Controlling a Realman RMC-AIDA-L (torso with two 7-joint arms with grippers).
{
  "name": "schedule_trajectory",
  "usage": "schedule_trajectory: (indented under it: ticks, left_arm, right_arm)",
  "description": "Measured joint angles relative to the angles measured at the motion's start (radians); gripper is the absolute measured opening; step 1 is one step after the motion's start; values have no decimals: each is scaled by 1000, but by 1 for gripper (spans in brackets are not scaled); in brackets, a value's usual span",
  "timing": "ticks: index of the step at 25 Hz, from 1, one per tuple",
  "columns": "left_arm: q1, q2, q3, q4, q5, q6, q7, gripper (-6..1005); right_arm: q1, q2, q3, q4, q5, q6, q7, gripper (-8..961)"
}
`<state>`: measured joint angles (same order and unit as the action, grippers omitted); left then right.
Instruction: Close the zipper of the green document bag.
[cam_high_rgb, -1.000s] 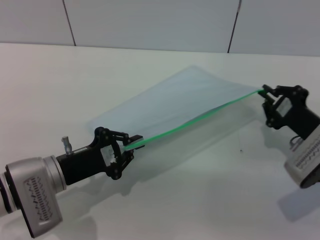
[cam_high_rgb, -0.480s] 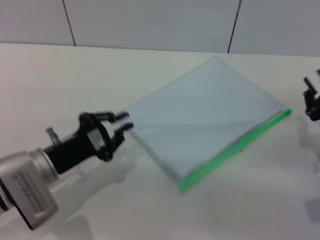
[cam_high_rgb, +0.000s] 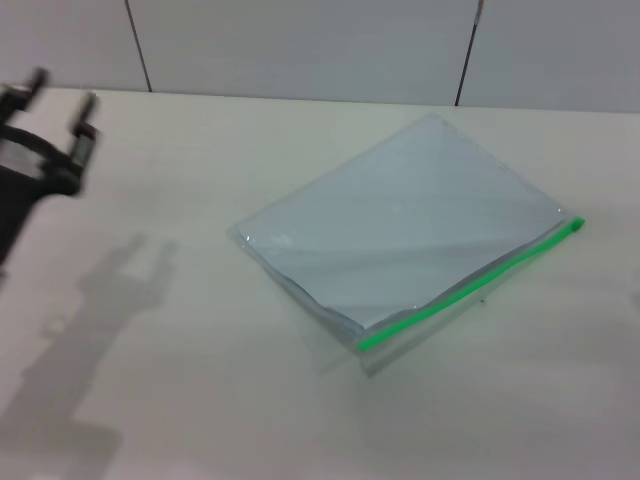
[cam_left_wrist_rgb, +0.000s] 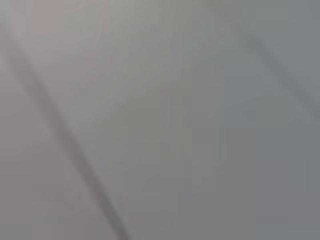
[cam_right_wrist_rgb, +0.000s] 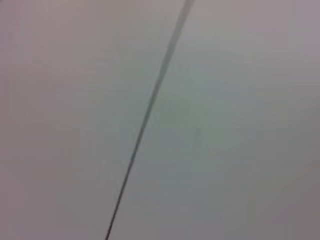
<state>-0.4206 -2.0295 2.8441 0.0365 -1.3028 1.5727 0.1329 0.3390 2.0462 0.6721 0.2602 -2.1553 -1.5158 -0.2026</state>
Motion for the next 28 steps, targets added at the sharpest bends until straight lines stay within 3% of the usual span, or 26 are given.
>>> schedule_trajectory:
  ticks: [5,11,17,23,28]
  left_arm:
    - [5,4,-8,-9,-68,58,-158,491]
    - [11,4,-16,-24,-114,122,-236,512]
    - [9,3,-26,-25,-139,121,-244,533]
    - [8,1,-26,-26,-145,117,-242,755]
    - [7,0,-26,-26,-145,117,-242,789]
  right_arm:
    - [5,-3,-2,-22,28,-4,145,731]
    - [15,-3,-41,-22,22,-7,159,896]
    - [24,-3,-63,-14,21,-8,160,896]
    - [33,-3,-64,-13,19,-3,160,896]
    - [34,-3,-76,-13,20,-8,160,896]
